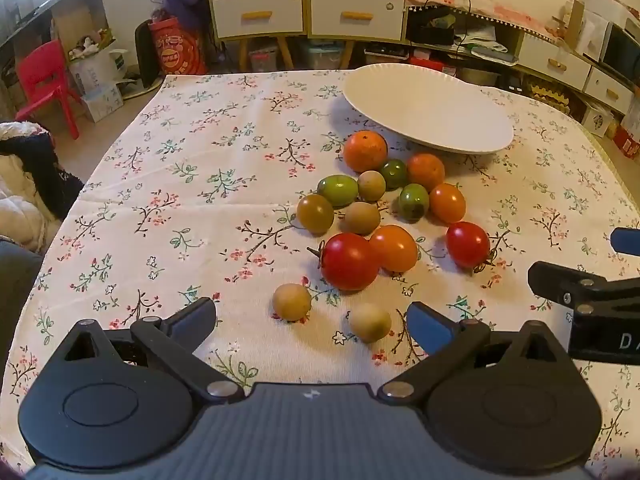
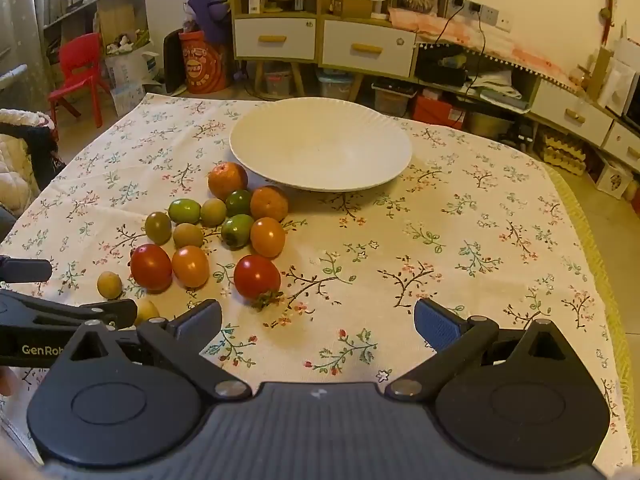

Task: Organize fruits

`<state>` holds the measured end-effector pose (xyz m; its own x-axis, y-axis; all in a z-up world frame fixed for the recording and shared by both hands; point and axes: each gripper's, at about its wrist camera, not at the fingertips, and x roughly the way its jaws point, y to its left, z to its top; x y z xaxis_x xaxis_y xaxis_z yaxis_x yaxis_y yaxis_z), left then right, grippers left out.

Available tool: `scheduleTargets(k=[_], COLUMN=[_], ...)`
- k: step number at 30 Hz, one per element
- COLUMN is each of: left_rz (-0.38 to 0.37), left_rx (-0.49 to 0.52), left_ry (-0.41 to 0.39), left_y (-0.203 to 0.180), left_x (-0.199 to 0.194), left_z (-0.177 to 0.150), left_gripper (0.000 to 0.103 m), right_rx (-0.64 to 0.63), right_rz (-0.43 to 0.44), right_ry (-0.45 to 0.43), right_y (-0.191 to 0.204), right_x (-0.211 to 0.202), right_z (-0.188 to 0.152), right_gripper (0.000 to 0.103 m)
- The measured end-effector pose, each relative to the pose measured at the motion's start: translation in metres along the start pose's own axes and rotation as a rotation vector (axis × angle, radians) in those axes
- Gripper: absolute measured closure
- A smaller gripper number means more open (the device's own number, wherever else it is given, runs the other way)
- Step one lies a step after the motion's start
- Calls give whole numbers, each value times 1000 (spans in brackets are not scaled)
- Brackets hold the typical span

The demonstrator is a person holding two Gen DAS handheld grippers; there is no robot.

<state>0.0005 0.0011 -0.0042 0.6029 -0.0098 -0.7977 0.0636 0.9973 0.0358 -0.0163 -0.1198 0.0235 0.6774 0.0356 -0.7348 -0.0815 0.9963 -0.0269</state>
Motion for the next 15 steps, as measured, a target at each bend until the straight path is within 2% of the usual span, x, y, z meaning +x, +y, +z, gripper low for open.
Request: scheduleTargets(k=[15], left_rz=[4], left_rx=[2], left_ry=[5], left_y=[0], left_x=[1], left_z=[0], left_gripper=[4], right_rx=[-9], right_rz=[-13], right_ry=[11], right_y=[2], right_x=[4], right_z=[4], right_gripper=[0])
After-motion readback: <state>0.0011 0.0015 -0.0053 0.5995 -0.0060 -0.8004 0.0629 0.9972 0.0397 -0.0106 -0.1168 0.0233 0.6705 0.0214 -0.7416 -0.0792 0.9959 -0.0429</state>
